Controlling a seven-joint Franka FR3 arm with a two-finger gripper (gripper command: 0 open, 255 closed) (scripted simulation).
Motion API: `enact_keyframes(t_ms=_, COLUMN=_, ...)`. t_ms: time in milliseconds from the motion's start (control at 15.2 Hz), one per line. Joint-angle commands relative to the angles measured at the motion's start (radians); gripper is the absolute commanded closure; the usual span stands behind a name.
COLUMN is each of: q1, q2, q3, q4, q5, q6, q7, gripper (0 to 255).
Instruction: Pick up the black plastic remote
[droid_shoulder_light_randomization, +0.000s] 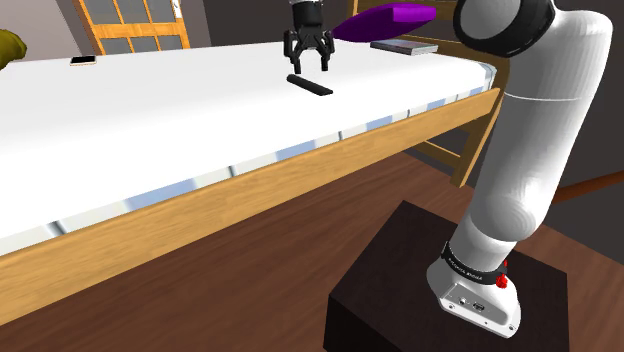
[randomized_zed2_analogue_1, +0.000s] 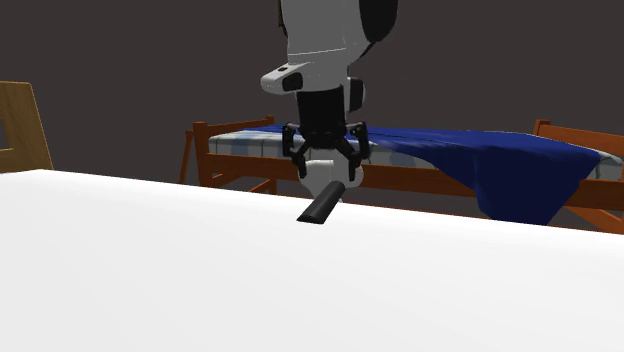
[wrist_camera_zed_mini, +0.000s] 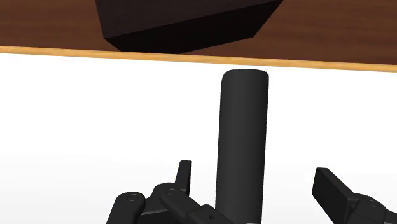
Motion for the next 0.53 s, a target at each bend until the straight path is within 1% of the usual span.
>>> enact_keyframes(t_ms=0, q1=-0.001, q2=0.009, q3=-0.001, q4=-0.005, q5=0.002, q6=0.013, q7=0.003, gripper=0)
enact_keyframes(t_ms=330, q1=0.001, q2=-0.019, q3=-0.001, q4=-0.120, q5=0.000, q6=0.100, q7=-0.003, gripper=0)
enact_keyframes(t_ms=462, q1=0.001, q2=-0.019, q3=-0.001, q4=-0.120, q5=0.000, q6=0.100, q7=-0.003, gripper=0)
